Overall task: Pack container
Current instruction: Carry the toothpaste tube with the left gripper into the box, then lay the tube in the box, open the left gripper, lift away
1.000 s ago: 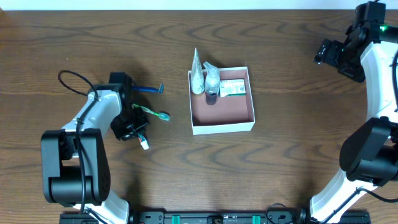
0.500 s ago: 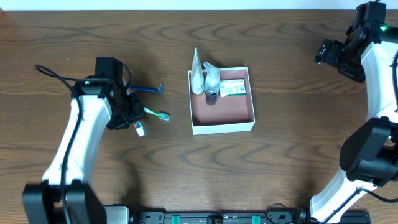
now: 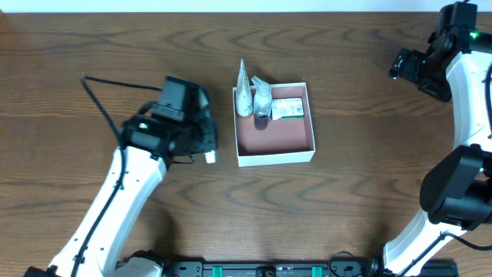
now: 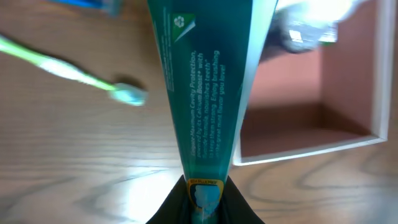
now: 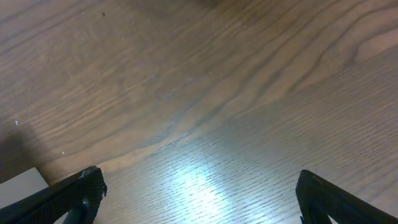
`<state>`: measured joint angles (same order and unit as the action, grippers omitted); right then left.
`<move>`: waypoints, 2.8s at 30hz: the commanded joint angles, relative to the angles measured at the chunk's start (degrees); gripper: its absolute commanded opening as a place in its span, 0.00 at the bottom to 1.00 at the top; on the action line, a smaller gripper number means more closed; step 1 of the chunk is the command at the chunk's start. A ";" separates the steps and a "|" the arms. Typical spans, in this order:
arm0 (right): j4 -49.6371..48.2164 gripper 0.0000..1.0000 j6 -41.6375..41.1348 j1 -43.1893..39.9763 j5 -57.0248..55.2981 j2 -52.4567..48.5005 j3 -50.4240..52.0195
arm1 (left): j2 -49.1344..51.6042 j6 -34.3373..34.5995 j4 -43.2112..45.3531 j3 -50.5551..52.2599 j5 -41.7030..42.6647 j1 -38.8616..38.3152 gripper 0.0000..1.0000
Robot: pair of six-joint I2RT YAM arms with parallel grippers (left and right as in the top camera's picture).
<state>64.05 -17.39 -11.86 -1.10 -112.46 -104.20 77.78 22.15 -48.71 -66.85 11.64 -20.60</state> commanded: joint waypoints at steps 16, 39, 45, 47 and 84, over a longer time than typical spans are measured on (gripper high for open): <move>0.04 0.99 0.09 -0.20 -0.39 1.60 -0.94 | 5.84 31.28 10.95 -1.20 -10.23 -15.74 0.13; 0.07 0.99 0.09 -0.20 -0.39 1.60 -0.94 | 18.34 62.86 26.67 -1.20 -10.88 -19.04 0.07; 0.04 0.99 0.09 -0.20 -0.39 1.60 -0.94 | 18.34 71.52 31.45 -1.20 -12.59 -19.02 0.29; 0.04 0.99 0.09 -0.20 -0.39 1.60 -0.94 | 18.34 71.82 34.49 -1.20 -12.57 -19.02 0.45; 0.04 0.99 0.09 -0.20 -0.39 1.60 -0.94 | -3.43 2.36 4.13 -1.20 -21.88 -20.00 0.98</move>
<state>64.05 -17.39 -11.86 -1.13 -112.44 -104.20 76.55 32.93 -41.01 -67.29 -1.04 -41.89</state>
